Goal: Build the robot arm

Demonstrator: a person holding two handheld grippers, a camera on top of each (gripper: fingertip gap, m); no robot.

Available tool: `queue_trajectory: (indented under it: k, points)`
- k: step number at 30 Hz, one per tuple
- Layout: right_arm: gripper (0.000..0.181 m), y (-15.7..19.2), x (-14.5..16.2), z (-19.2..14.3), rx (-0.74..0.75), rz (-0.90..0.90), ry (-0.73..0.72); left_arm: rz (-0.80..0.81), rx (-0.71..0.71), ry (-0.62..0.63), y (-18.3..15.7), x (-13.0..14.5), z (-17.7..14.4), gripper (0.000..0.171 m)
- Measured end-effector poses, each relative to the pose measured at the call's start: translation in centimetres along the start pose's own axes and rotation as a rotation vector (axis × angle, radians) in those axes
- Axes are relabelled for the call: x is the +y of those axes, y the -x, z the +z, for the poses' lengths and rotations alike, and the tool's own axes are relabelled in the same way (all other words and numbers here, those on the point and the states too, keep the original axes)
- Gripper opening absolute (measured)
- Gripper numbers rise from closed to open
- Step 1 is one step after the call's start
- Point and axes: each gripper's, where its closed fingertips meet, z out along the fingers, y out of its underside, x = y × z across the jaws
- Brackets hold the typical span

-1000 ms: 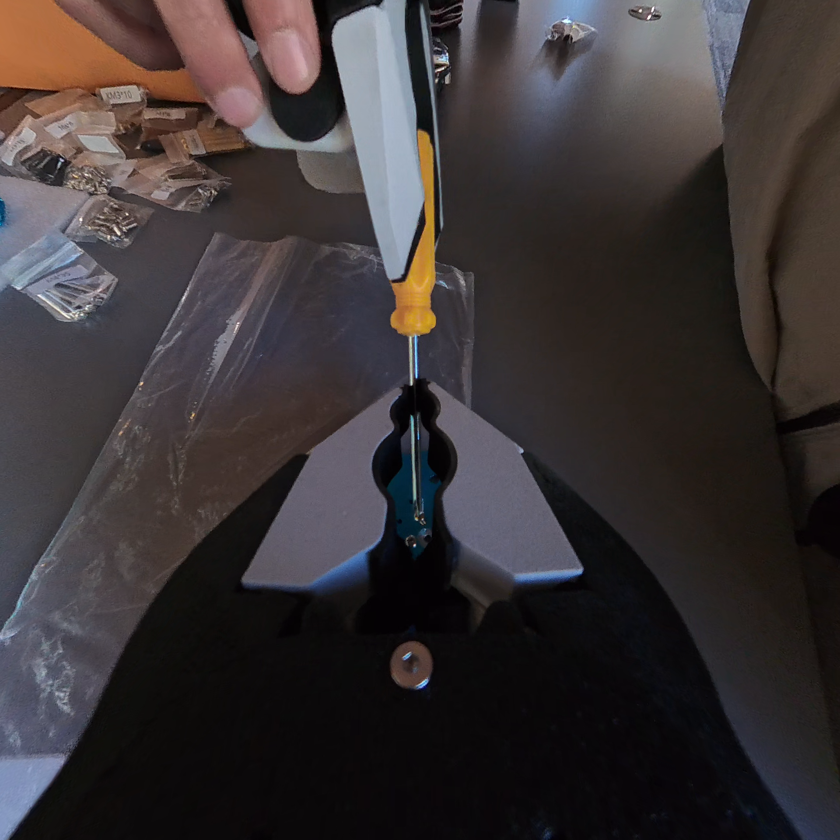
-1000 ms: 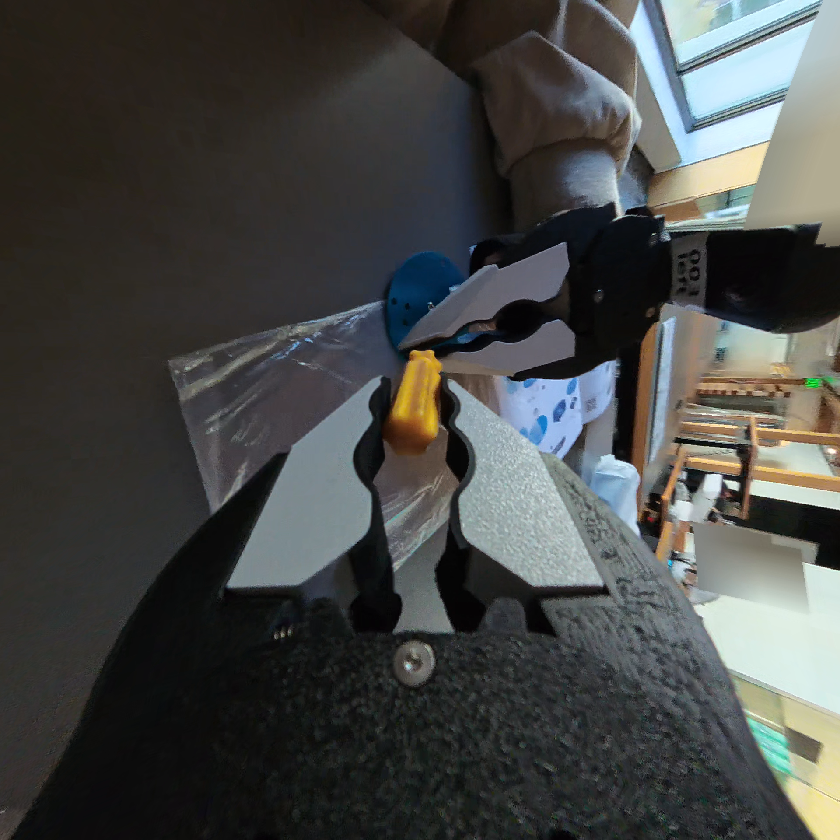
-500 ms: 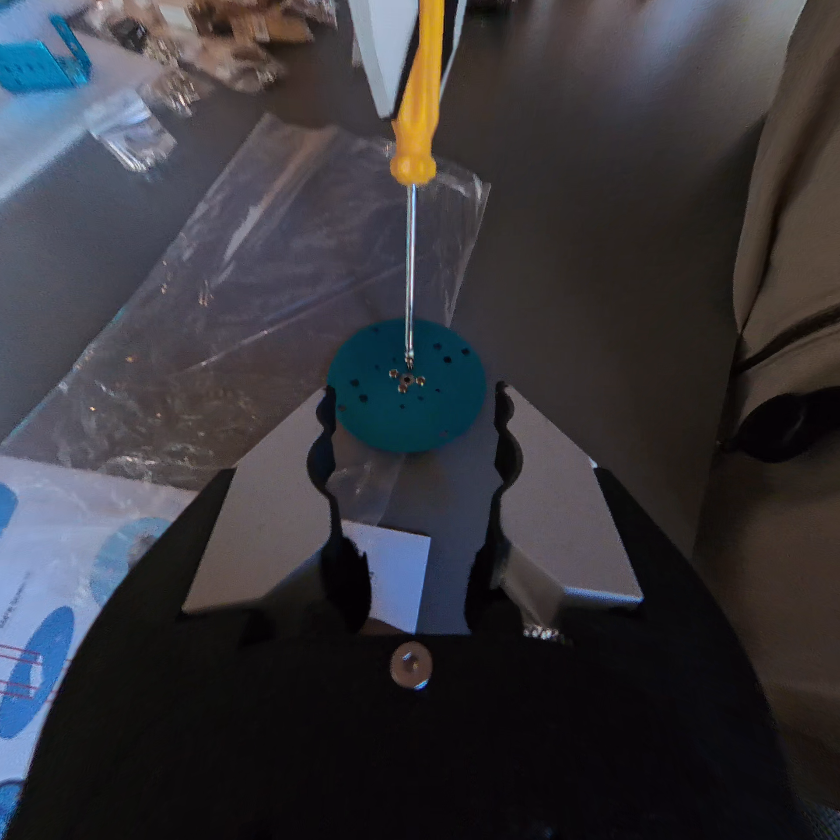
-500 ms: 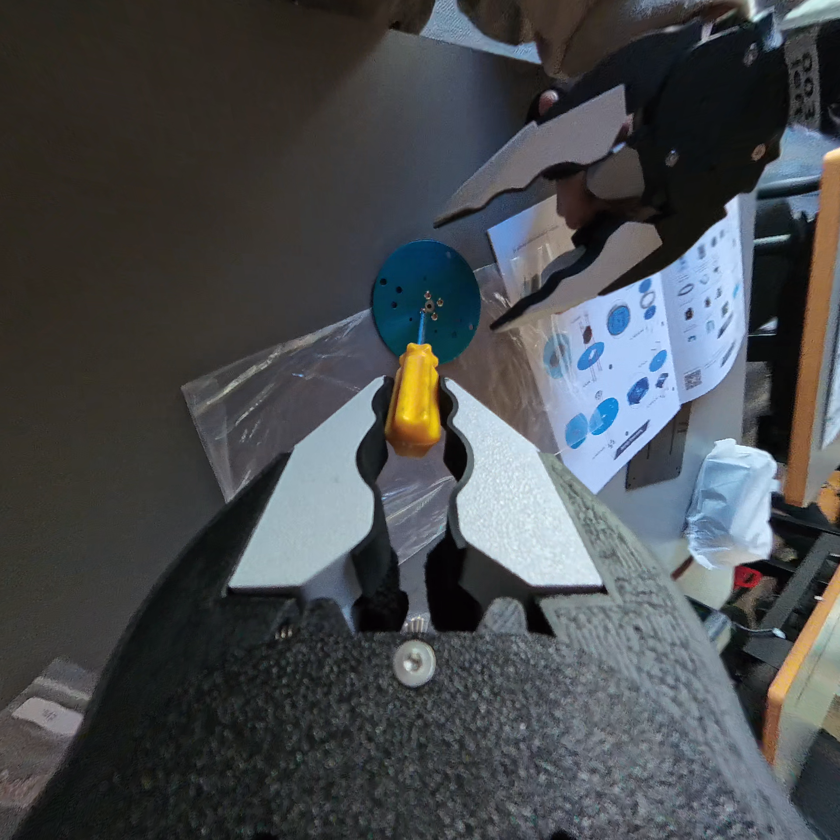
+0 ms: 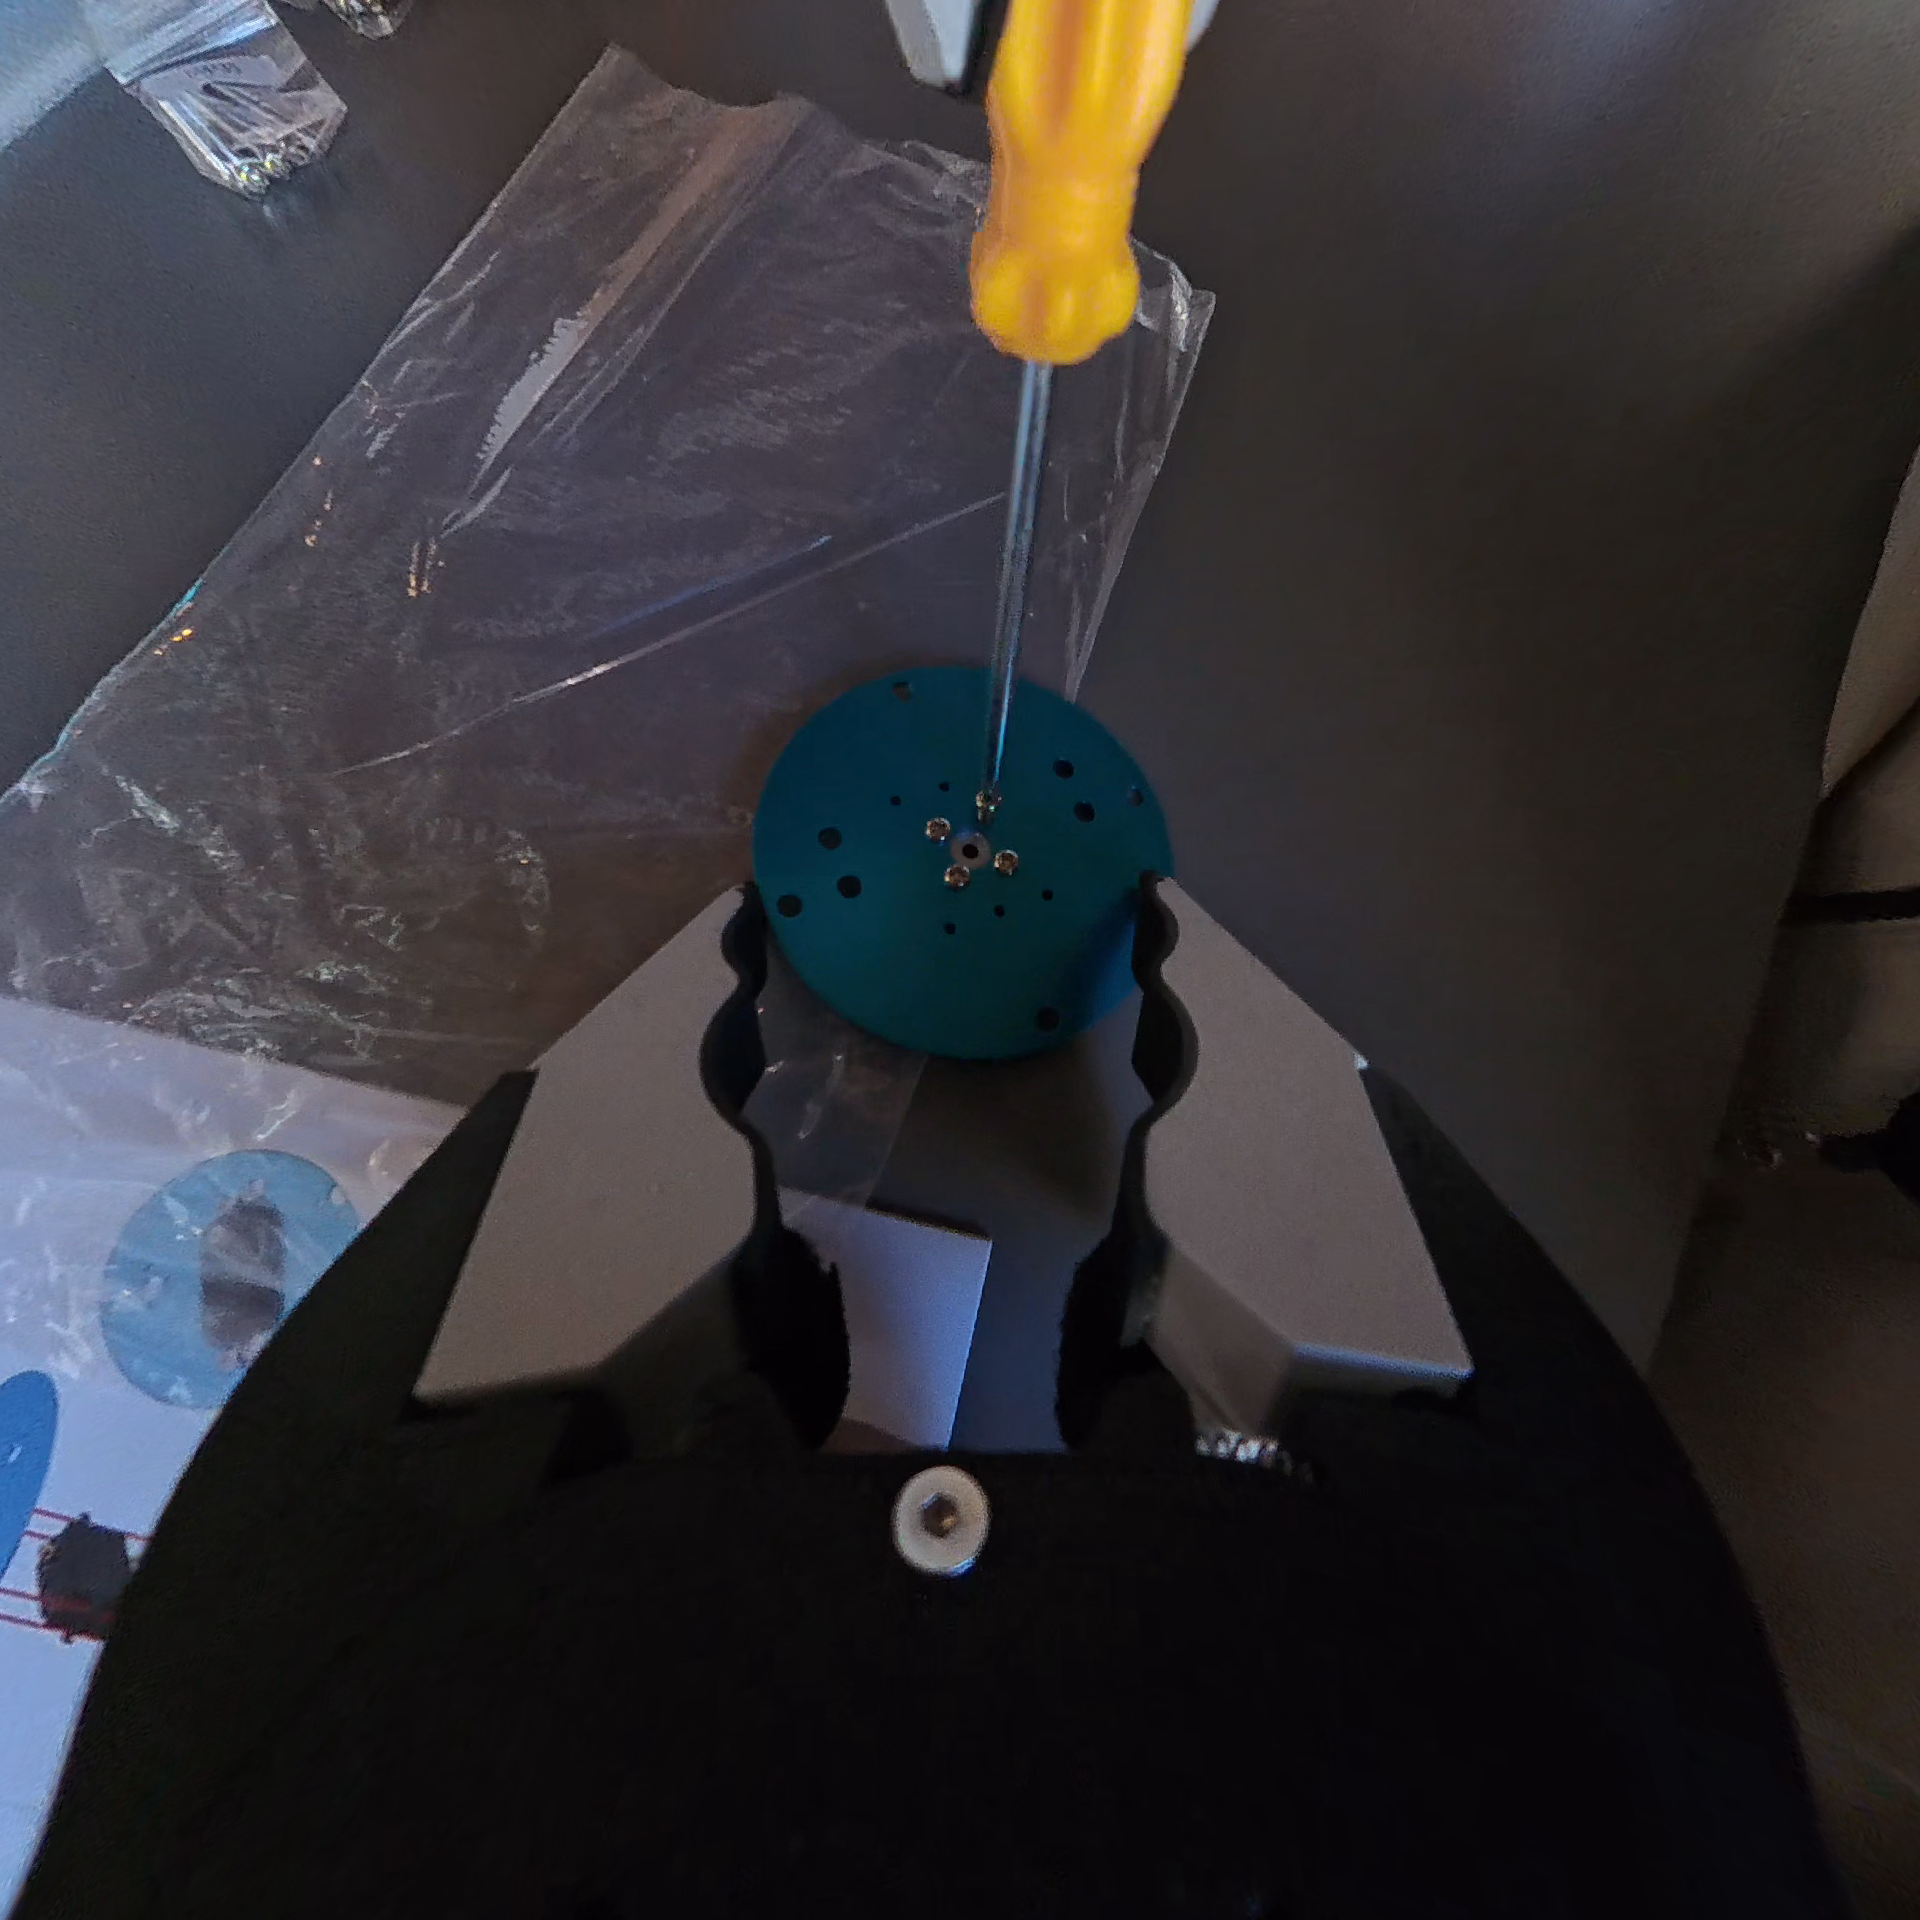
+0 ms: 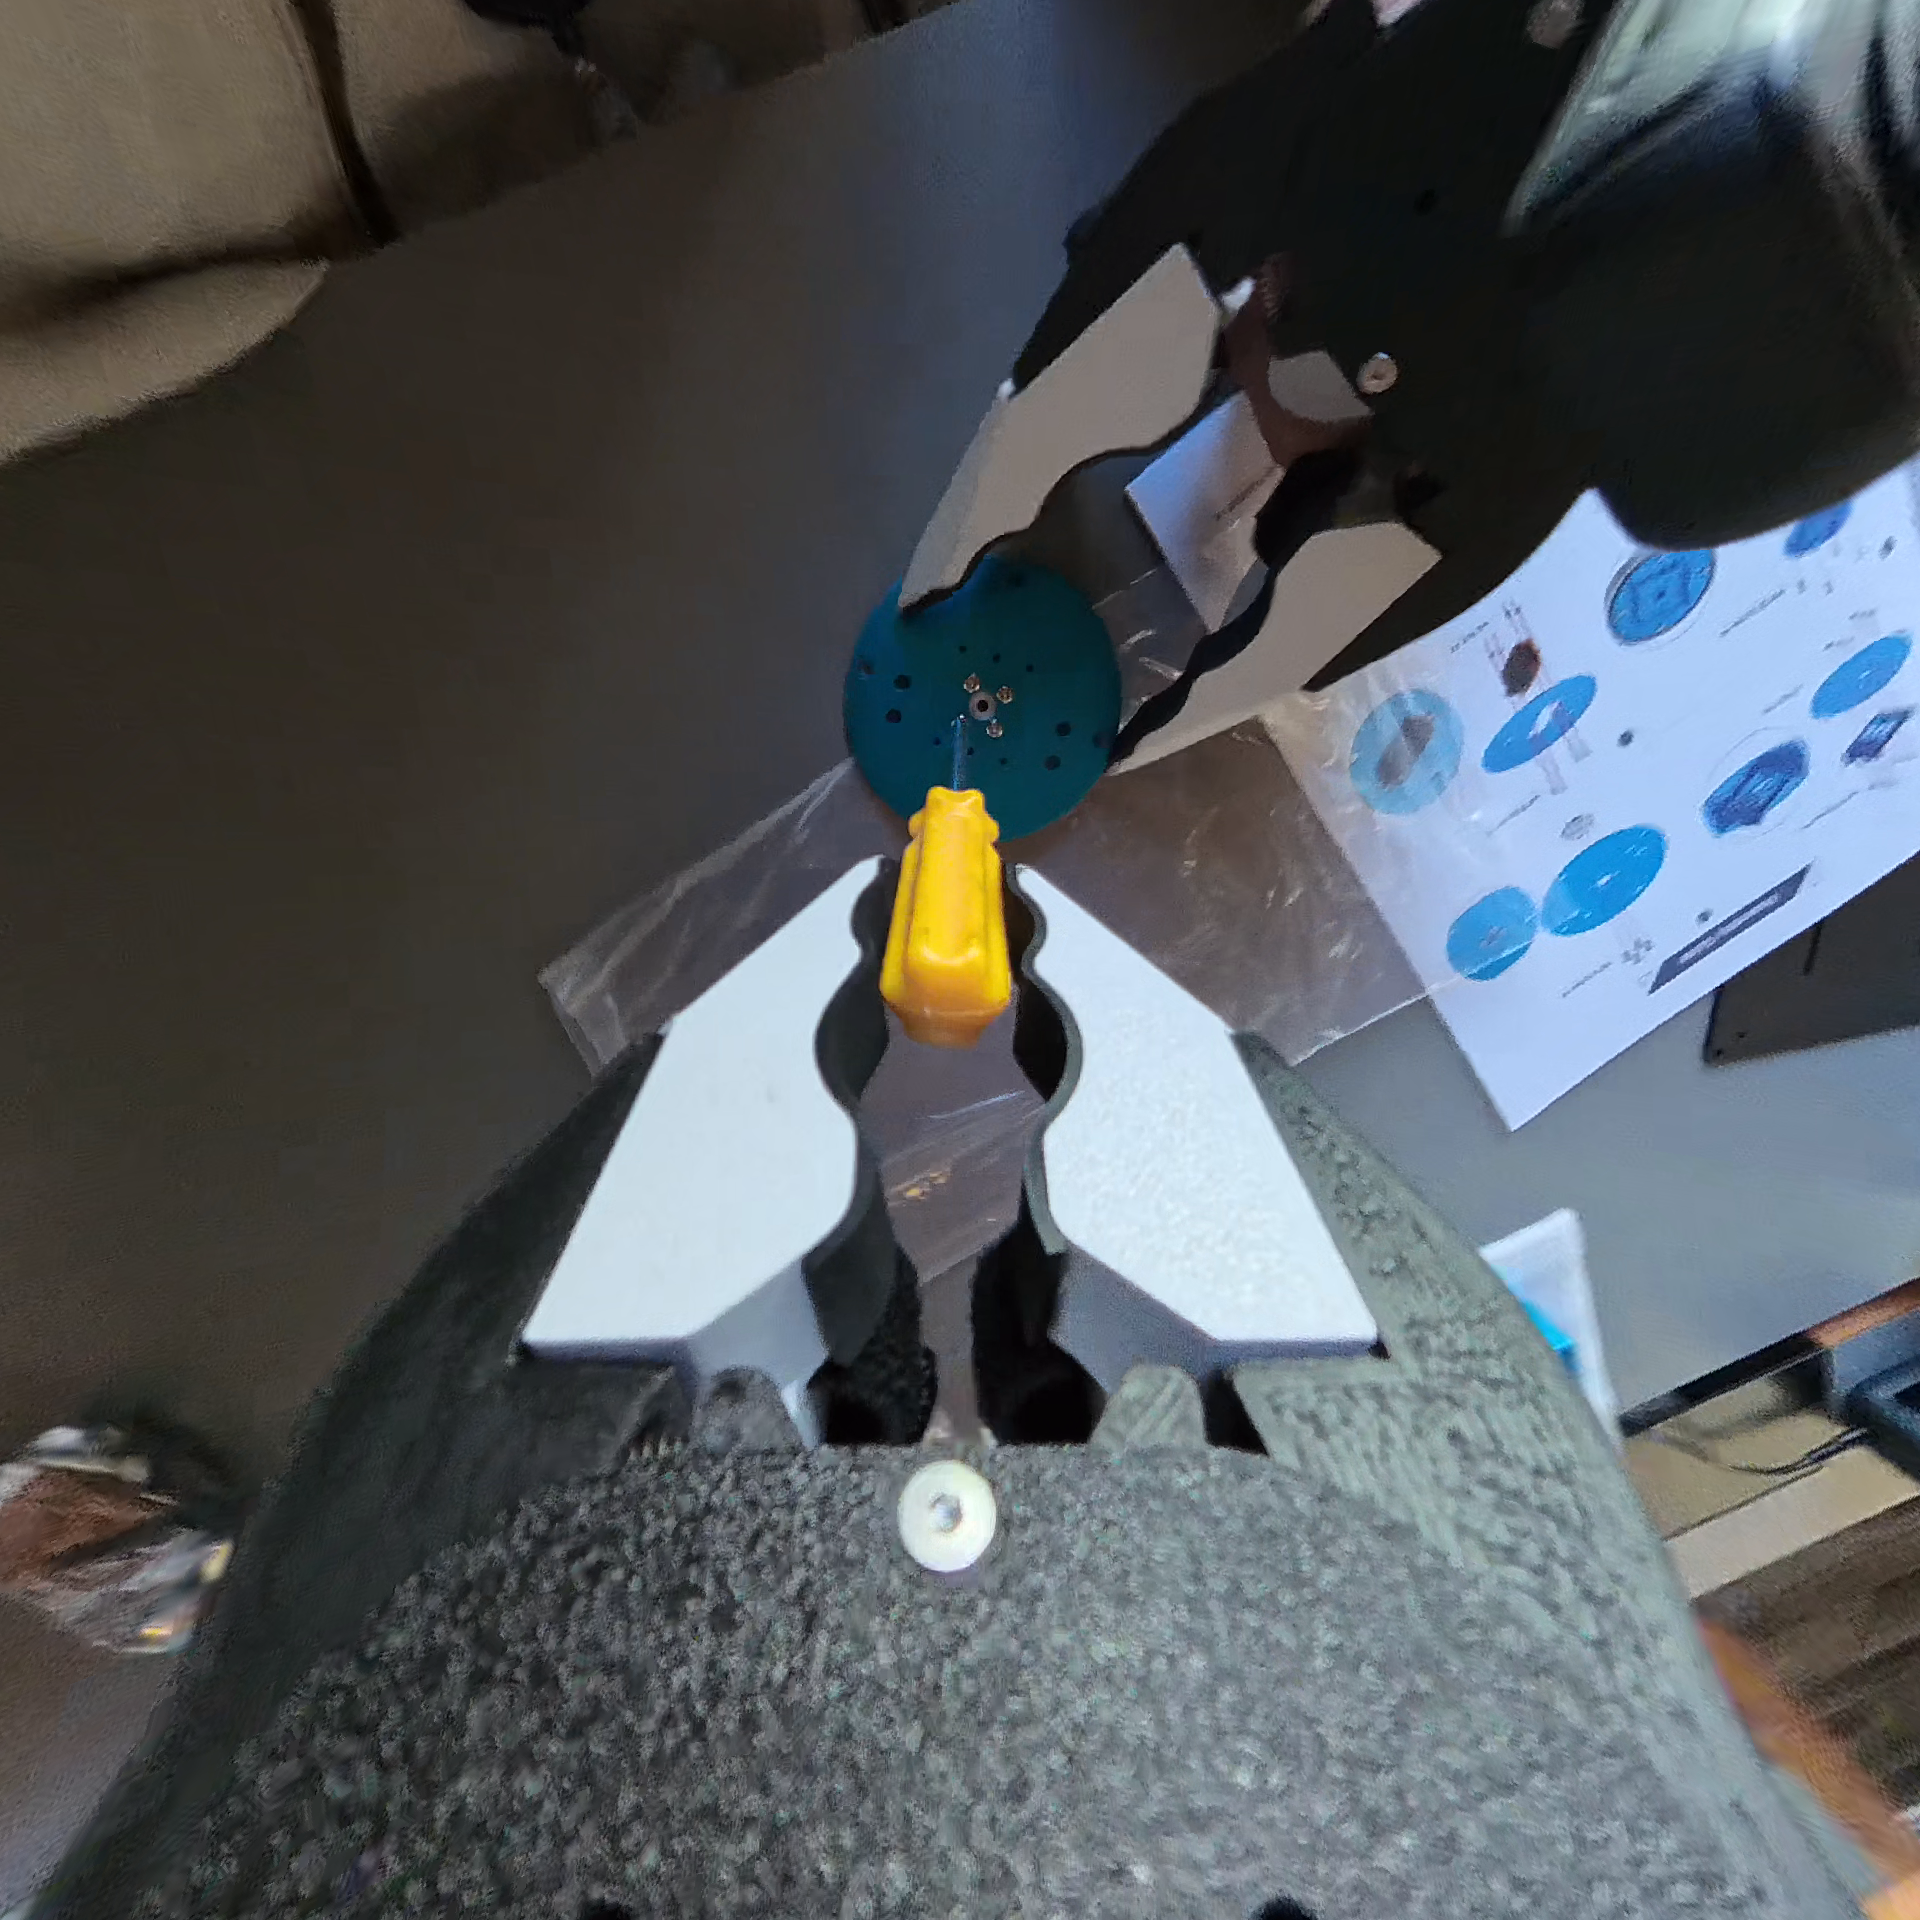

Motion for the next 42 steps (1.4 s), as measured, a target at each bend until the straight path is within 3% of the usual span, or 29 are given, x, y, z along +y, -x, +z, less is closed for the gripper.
queue_trajectory:
  k: [4, 8, 10, 17, 21, 24, 27, 28, 30, 33, 37, 42]
  points:
    - [0.019, -0.6, -1.5, 0.2, 0.002, 0.307, -0.002, -0.008, -0.020, -0.009, 0.1, 0.0, 0.0, 0.070]
    - [0.019, -1.3, -2.4, 0.4, 0.099, 0.622, -0.040, -0.040, -0.046, -0.022, 0.3, -0.2, 0.0, 0.065]
    - [0.018, -1.2, -2.3, 0.4, 0.166, 0.790, -0.039, -0.084, -0.059, -0.034, 0.8, -0.4, 0.0, 0.054]
    - [0.018, 1.3, -2.7, 0.5, 0.299, 1.021, -0.144, -0.372, 0.099, -0.100, 2.0, -0.9, -0.8, 0.005]
    - [0.018, 2.5, -3.3, 0.7, 0.381, 1.020, -0.198, -0.466, 0.188, -0.098, 1.6, -1.1, -0.8, 0.000]
    - [0.018, 3.5, -3.6, 1.0, 0.457, 0.957, -0.170, -0.566, 0.329, -0.158, 0.4, -2.4, -1.5, 0.000]
    - [0.018, 4.1, -4.1, 1.2, 0.504, 0.923, -0.197, -0.550, 0.267, -0.139, 1.2, -1.9, -1.7, 0.000]
    - [0.018, 4.2, -4.2, 1.2, 0.509, 0.933, -0.216, -0.530, 0.240, -0.144, 1.6, -1.9, -2.1, 0.004]
    - [0.018, 4.2, -4.0, 1.2, 0.520, 0.949, -0.246, -0.514, 0.206, -0.106, 2.0, -1.5, -2.8, 0.031]
    - [0.018, 4.3, -3.9, 1.2, 0.541, 0.952, -0.280, -0.489, 0.228, 0.069, 1.4, 0.5, -3.0, 0.036]
    - [0.018, 4.4, -3.8, 1.4, 0.557, 0.944, -0.315, -0.519, 0.389, 0.161, 0.1, 0.7, -2.8, 0.035]
    - [0.018, 4.5, -3.6, 1.5, 0.557, 0.949, -0.342, -0.593, 0.521, 0.226, -0.6, 0.9, -2.0, 0.011]
